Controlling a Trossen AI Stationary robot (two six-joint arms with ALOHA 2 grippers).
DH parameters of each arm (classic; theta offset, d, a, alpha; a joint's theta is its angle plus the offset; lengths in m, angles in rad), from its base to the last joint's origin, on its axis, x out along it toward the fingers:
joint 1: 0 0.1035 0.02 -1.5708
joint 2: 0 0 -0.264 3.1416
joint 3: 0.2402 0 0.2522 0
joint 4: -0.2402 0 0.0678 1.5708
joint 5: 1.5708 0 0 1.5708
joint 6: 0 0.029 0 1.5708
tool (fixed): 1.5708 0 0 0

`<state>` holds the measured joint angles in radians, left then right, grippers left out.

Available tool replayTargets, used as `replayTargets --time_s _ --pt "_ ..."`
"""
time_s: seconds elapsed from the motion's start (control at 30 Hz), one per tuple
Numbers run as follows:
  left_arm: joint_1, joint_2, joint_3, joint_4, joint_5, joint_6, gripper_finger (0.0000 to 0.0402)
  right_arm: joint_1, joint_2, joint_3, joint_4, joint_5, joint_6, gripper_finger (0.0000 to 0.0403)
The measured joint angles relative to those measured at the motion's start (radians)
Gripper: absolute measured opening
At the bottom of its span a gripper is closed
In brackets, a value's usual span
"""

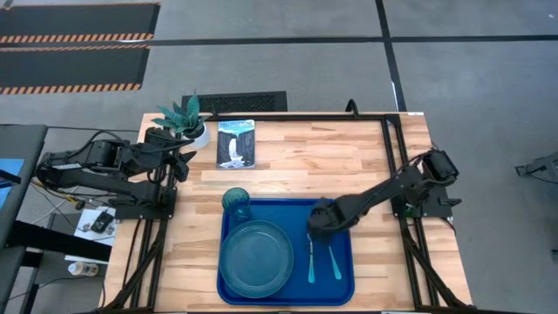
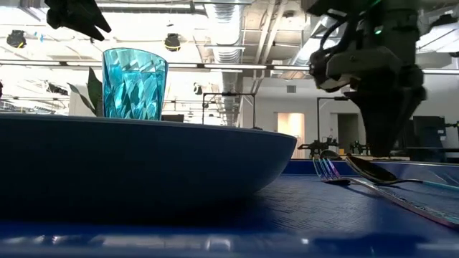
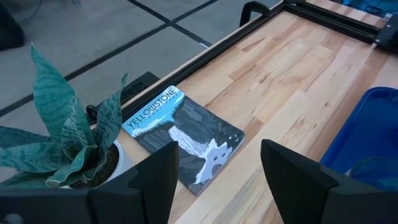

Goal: Pick and place plate/cup/fork/spoon on tray
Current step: Put the blue spoon on the blue serving tray to the right of the blue fork

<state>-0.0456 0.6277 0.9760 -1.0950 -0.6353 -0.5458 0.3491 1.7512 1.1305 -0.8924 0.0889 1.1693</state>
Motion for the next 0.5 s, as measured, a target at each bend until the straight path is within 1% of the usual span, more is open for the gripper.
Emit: replayTargets --time_s 0.1,0.23,0.37,0.5 --pt "0.000 0.000 0.000 -0.011 0.000 -0.018 0.0215 -0.062 0.000 0.000 -0.043 -0.013 -0.086 0.0132" --pt "0.000 0.000 0.000 -0.023 0.001 -0.027 0.0215 -0.129 0.000 0.000 -0.058 -0.010 -0.121 0.0155" --pt "0.000 0.000 0.000 -0.022 0.001 -0.026 0.0215 -0.151 -0.015 0.001 -0.076 -0.011 -0.185 0.0167" --pt "0.000 0.000 0.000 -0.022 0.000 -0.019 0.0215 -0.163 -0.013 0.000 -0.089 -0.011 -0.225 0.0169"
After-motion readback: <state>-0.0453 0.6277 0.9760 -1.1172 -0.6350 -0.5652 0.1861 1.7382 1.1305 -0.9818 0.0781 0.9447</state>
